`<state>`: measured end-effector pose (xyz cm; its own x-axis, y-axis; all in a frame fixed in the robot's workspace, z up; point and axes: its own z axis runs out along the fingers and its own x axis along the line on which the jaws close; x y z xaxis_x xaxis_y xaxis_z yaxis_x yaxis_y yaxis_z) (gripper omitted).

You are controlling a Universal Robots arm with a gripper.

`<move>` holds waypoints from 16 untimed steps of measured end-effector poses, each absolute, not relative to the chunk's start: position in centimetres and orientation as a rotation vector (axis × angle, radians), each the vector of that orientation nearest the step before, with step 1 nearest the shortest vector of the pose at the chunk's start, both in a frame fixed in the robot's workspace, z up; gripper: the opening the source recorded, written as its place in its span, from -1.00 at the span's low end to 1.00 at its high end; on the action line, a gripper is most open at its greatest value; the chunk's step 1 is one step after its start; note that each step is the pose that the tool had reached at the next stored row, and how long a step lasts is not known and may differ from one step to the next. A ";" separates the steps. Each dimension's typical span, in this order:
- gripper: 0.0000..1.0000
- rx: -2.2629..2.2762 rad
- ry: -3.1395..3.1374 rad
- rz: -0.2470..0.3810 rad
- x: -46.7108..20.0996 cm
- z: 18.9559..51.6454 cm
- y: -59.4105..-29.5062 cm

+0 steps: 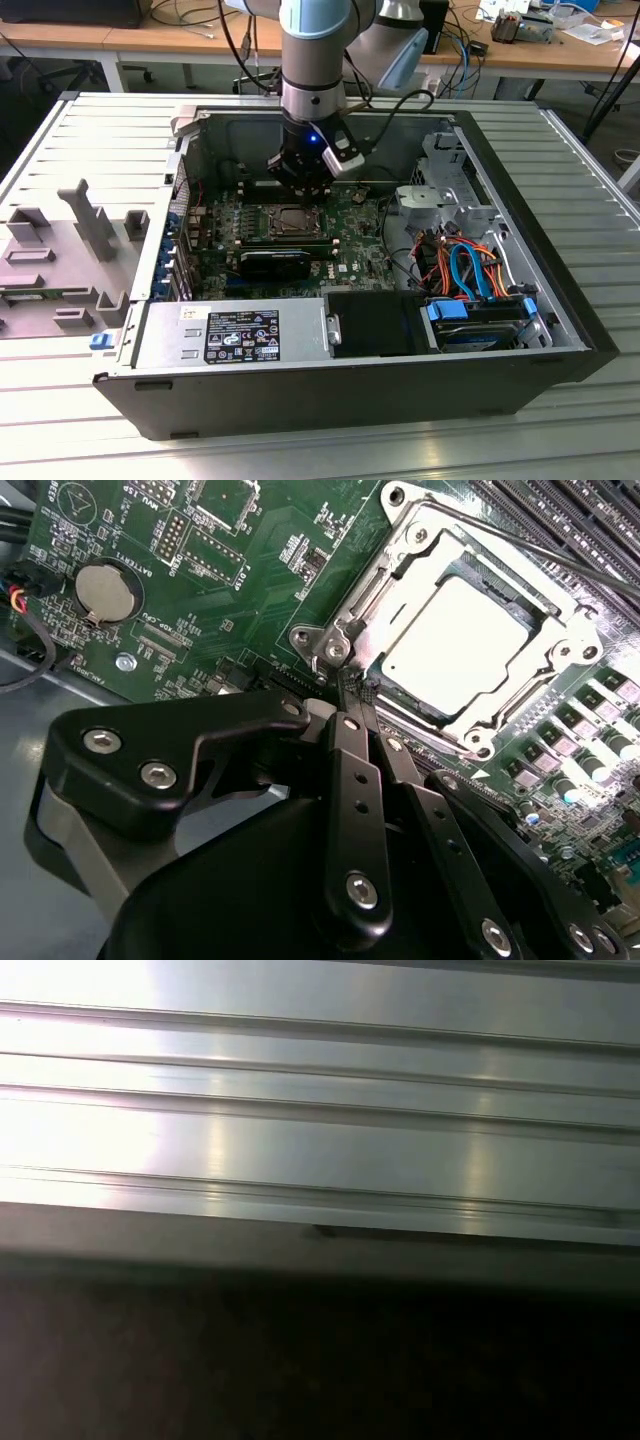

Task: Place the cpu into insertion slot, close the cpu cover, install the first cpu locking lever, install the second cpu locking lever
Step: 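Install the first cpu locking lever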

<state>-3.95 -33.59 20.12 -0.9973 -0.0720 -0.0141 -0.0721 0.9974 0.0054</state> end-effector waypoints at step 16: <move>-0.79 -0.113 3.125 0.006 -4.0 21.2 -35.4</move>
